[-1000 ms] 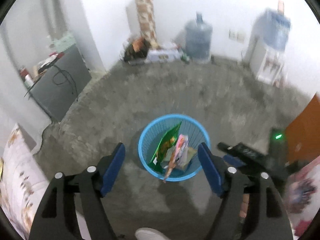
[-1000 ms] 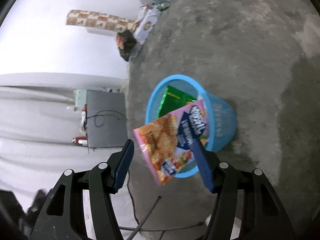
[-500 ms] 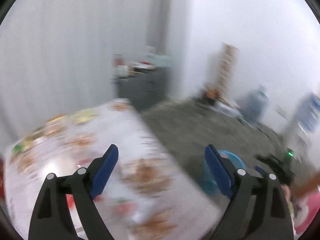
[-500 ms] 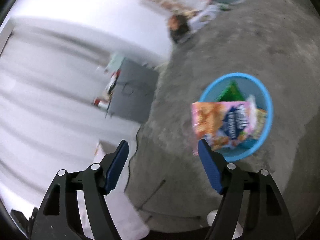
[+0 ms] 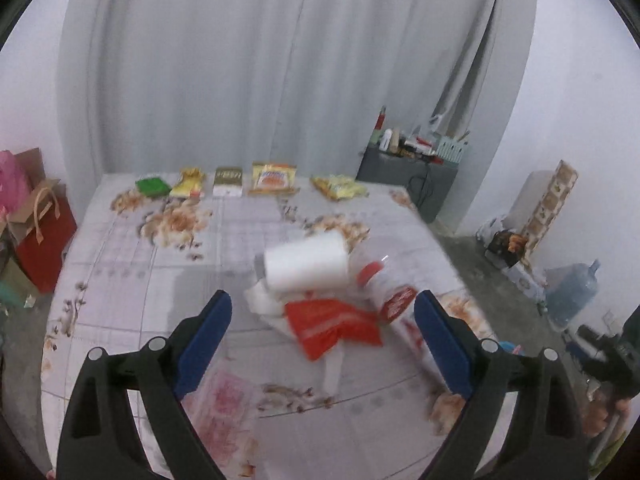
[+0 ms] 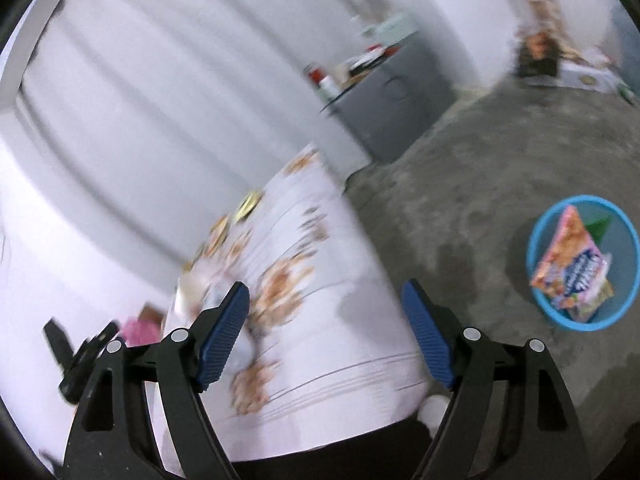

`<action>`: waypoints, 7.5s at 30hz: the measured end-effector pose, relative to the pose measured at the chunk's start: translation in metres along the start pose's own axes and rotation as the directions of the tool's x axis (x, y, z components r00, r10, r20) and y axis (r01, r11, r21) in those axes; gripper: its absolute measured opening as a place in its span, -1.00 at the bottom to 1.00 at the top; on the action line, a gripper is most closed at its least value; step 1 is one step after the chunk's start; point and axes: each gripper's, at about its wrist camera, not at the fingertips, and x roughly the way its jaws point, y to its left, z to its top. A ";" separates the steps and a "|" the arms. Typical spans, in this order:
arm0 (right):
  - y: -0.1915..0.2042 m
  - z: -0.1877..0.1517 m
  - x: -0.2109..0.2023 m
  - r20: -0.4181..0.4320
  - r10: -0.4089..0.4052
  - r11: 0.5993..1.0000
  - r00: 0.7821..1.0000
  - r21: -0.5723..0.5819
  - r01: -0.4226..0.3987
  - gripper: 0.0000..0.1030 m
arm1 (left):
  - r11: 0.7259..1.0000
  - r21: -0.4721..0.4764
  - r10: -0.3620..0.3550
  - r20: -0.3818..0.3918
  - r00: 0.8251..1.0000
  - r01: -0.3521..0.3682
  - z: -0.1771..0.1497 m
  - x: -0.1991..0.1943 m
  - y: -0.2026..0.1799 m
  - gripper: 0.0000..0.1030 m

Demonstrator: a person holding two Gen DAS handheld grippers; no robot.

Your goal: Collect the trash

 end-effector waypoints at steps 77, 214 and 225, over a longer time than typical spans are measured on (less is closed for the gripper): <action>0.255 -0.062 0.218 -0.422 -0.209 0.704 0.882 -0.691 -0.163 -0.53 | 0.995 0.030 0.097 -0.186 0.978 -0.093 -0.094 0.036 0.119 -1.00; -0.348 -0.023 -0.051 0.034 -0.301 0.621 0.953 0.765 0.169 0.08 | 0.586 0.379 -0.417 -0.617 0.667 0.717 -0.225 0.241 -0.516 -0.20; -0.271 -0.004 -0.104 0.114 -0.377 0.727 0.919 0.652 0.218 0.36 | 0.626 0.211 -0.541 -0.575 0.613 0.751 -0.153 0.172 -0.474 0.33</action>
